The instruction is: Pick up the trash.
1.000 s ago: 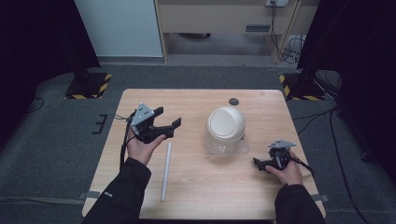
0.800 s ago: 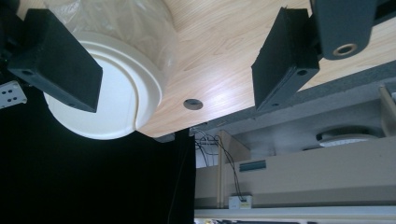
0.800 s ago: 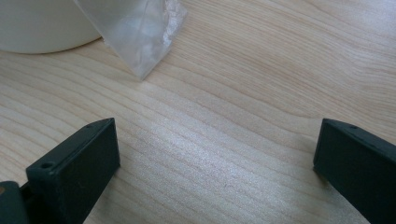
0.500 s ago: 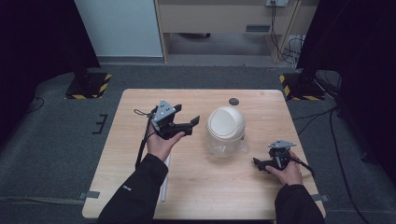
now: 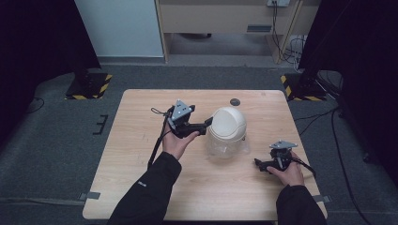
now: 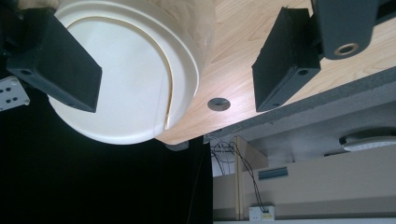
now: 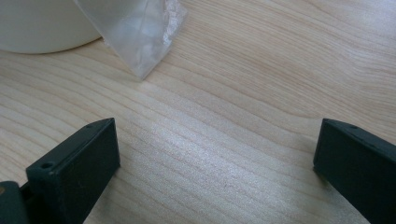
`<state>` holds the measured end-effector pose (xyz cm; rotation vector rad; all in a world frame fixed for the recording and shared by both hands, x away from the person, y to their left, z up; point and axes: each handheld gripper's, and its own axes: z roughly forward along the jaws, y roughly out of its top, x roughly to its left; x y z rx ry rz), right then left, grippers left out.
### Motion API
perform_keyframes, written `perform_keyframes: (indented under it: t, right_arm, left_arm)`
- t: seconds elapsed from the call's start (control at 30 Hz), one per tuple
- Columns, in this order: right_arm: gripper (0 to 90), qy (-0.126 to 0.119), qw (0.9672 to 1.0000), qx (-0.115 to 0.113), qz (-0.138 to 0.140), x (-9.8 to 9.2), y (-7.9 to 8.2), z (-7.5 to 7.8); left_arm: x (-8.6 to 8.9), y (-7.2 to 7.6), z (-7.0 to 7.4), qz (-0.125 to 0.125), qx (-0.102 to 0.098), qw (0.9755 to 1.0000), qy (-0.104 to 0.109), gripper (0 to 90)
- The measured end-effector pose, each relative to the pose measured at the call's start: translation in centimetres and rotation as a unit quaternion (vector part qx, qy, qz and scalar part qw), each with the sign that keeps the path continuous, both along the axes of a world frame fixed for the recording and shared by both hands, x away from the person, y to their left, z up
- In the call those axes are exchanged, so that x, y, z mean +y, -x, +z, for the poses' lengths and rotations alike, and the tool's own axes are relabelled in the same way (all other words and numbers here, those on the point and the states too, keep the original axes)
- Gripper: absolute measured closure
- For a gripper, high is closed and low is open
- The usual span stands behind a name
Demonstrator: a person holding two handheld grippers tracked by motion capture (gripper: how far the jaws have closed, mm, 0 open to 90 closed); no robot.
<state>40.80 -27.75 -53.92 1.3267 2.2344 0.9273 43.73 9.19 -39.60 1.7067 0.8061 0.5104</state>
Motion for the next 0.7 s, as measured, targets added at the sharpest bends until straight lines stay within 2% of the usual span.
perform_keyframes:
  t: [0.7]
  right_arm:
    - [0.7, 0.001, 1.0, 0.0, 0.001, 0.0, 0.0, 0.0]
  left_arm:
    - [-2.8, -1.6, -2.9, -0.007, 0.028, 0.9992, -0.028, 15.3]
